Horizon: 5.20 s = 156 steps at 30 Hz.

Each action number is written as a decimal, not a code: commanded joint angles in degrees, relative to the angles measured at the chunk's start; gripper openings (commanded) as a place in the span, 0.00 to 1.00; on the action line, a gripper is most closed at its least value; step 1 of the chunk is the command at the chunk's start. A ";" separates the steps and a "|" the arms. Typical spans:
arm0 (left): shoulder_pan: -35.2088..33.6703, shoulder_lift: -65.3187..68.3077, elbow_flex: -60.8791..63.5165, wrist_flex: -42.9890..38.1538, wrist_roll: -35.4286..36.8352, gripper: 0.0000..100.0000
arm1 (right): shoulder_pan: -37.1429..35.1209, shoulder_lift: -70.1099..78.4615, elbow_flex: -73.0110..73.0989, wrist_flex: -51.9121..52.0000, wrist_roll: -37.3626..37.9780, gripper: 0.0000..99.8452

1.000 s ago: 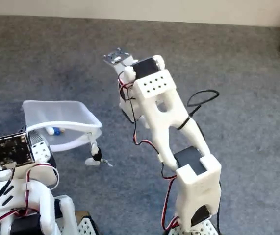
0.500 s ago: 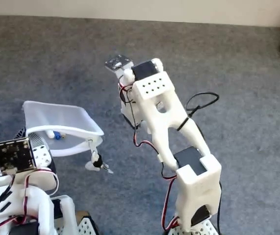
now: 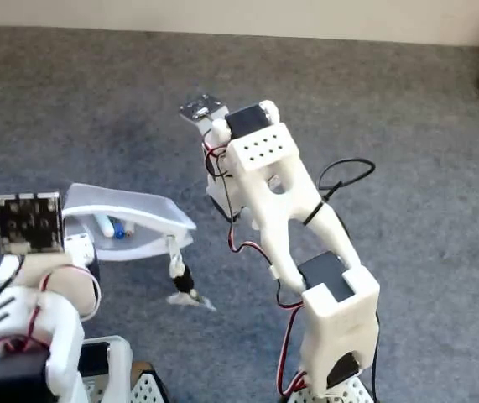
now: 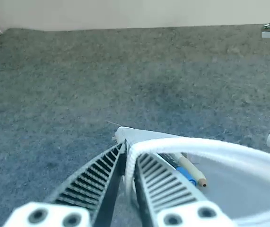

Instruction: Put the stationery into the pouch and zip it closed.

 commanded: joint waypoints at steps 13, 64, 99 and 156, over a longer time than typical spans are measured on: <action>0.75 21.76 -12.09 0.62 2.46 0.01 | 1.45 -21.23 14.20 -6.46 -0.44 0.00; -9.19 24.13 -6.99 -1.05 4.66 0.01 | 1.27 11.38 2.24 -14.02 -10.11 0.10; -9.19 24.13 -5.76 -1.14 4.57 0.01 | 1.19 18.07 -5.32 -7.43 -9.76 0.00; -9.19 24.13 -4.70 -1.41 4.57 0.01 | -4.09 -59.38 54.64 -37.58 -19.43 0.00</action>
